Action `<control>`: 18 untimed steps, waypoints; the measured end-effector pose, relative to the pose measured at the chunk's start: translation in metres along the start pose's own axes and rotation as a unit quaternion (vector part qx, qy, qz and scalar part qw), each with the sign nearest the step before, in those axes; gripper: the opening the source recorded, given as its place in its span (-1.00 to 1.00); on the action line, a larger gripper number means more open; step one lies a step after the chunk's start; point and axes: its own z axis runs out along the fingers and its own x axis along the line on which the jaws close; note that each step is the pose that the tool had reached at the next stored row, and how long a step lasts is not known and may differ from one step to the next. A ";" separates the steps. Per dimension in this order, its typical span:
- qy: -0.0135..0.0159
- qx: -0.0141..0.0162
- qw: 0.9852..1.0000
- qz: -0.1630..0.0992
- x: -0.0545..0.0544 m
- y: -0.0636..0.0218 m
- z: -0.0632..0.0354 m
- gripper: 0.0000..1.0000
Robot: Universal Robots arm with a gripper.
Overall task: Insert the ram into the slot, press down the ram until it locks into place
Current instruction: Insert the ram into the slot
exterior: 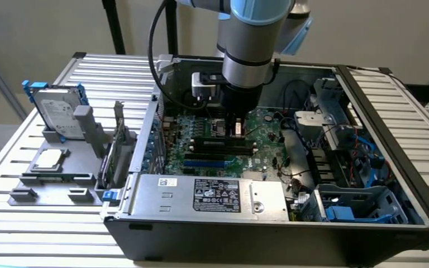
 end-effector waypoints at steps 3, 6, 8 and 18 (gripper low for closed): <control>0.000 0.000 1.000 0.000 0.000 0.0000 0.0007 -0.73; 0.000 0.000 1.000 0.000 0.000 0.0000 0.0014 -0.73; 0.000 0.000 1.000 0.000 0.000 -0.0001 0.0022 -0.73; 0.000 0.000 1.000 0.000 0.000 -0.0001 0.0036 -0.73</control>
